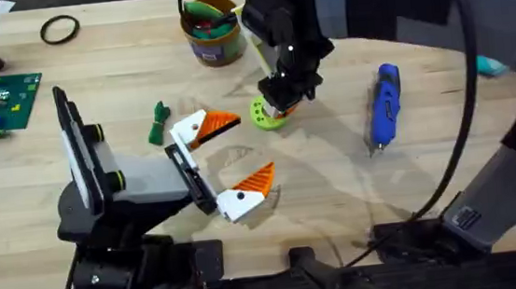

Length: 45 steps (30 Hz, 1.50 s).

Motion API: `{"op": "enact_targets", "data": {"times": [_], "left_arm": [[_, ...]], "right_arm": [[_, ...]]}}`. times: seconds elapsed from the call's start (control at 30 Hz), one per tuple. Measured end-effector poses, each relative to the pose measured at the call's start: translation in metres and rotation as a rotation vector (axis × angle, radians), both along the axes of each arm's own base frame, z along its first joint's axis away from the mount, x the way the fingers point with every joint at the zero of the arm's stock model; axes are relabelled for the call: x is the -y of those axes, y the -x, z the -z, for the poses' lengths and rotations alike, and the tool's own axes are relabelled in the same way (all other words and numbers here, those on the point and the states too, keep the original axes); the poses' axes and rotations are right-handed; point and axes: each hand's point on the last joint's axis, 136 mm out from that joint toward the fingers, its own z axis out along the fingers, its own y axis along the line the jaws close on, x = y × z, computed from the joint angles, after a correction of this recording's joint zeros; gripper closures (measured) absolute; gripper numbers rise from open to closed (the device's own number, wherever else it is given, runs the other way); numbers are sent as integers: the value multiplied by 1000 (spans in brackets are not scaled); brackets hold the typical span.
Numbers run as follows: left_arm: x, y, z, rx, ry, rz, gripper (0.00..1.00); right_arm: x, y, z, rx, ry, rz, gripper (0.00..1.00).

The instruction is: Pick up the gripper from the table and insert it into the empty holder that is missing its gripper. Then pick up a screw, insert it into the mounting hole, and use the screwdriver to tighten it. Finally, clean up the table by picking up the vegetable and placing it into the bucket.

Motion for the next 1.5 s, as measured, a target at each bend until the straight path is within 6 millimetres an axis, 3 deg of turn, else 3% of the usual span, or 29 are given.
{"op": "enact_targets", "data": {"times": [0.3,0.43,0.9,1.13,1.5], "left_arm": [[0,0,0,0,0,0,19],[0,0,0,0,0,0,19],[0,0,0,-1,0,0,19],[0,0,0,-2,1,-1,19],[0,0,0,-2,1,-1,19]], "right_arm": [[2,2,-1,-9,7,0,998],[2,2,-14,-9,7,-2,998],[-12,-16,-100,93,-64,-49,998],[-17,-22,-154,173,-109,-115,998],[-19,-16,-219,285,-162,-227,998]]}}
